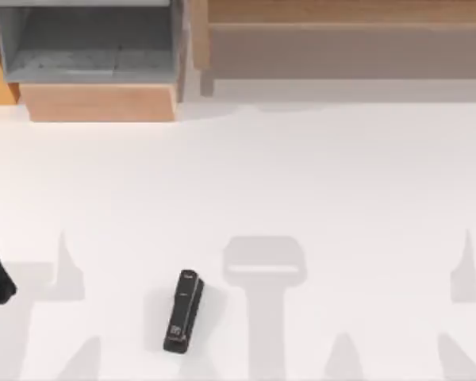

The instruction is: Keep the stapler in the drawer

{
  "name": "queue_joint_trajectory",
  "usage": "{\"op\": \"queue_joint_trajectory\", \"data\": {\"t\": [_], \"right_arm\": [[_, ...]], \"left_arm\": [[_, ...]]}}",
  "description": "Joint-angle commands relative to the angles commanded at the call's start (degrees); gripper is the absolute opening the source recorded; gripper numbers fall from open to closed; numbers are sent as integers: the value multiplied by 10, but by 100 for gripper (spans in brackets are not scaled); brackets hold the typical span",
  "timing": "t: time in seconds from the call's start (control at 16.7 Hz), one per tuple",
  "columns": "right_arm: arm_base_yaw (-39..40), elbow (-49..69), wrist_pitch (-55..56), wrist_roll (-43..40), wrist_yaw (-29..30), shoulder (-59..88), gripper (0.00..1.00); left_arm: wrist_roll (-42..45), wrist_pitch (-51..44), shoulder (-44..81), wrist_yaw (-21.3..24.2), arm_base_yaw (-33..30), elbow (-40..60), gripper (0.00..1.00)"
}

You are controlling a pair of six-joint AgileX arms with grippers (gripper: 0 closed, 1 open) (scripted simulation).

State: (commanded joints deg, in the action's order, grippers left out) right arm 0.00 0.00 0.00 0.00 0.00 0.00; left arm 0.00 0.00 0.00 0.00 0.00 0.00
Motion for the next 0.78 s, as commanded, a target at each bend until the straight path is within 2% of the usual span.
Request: {"op": "queue_joint_trajectory", "data": {"t": [0.36, 0.54, 0.78], "right_arm": [[0, 0, 0, 0, 0, 0, 100], [0, 0, 0, 0, 0, 0, 100], [0, 0, 0, 0, 0, 0, 100]], "left_arm": [[40, 24, 58, 18, 8, 21, 100], [111, 69, 158, 44, 26, 60, 100], [247, 161, 345, 89, 66, 142, 100]]}}
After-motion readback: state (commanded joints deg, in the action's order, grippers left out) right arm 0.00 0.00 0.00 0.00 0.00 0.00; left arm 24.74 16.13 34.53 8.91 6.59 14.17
